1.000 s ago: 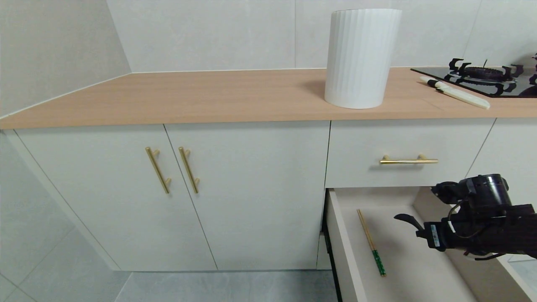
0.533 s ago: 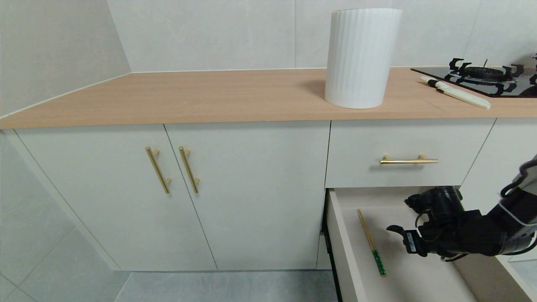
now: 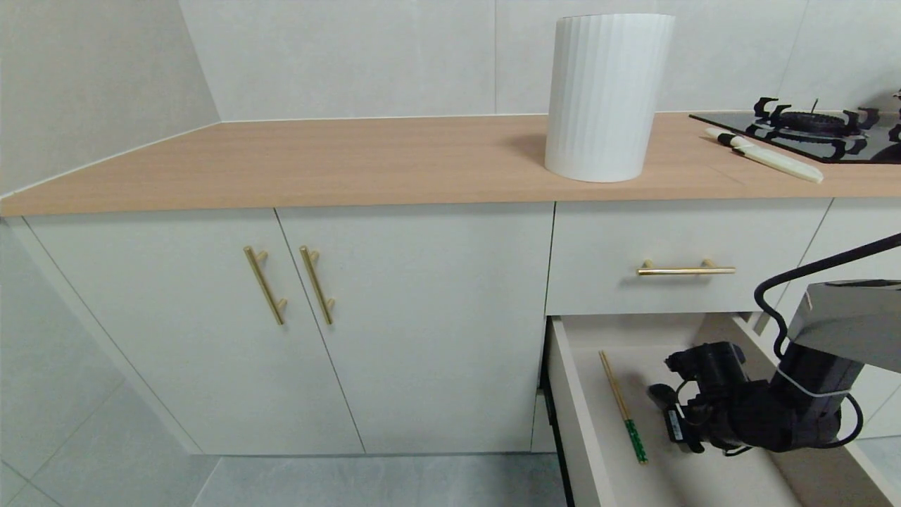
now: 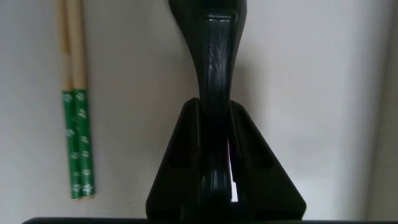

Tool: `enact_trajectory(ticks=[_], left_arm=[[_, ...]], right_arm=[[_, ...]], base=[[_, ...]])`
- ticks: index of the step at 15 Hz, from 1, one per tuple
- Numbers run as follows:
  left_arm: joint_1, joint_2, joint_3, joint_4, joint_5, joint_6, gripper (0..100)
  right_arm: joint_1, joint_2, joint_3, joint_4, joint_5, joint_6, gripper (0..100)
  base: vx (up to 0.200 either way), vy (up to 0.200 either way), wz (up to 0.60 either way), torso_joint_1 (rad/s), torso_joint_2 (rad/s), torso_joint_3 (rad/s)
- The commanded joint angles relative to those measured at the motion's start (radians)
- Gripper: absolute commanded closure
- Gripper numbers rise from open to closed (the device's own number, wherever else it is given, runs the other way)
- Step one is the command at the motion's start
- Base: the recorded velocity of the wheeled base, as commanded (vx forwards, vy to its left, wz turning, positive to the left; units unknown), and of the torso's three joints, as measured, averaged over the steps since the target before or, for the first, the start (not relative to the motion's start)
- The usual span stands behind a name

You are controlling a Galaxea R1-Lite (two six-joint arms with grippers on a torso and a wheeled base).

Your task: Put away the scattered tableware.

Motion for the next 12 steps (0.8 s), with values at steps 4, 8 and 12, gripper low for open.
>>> enact_trajectory(ticks=[4,8,12], left_arm=[[0.0,0.0,-0.001,0.0,0.001,0.0,0],[0.0,0.0,0.0,0.0,0.001,0.0,0],[0.0,0.0,0.0,0.0,0.001,0.0,0]], right_arm=[[0.001,0.018,-0.001,-0.002,0.0,0.003,100],[0.001,-0.01,0.002,-0.009,0.0,0.008,0],[0.013,-0.272,0.079,0.004,0.003,0.006,0]], base=[[0.0,0.0,0.0,0.0,0.0,0.0],[0.0,0.0,0.0,0.0,0.0,0.0],[0.0,0.0,0.0,0.0,0.0,0.0]])
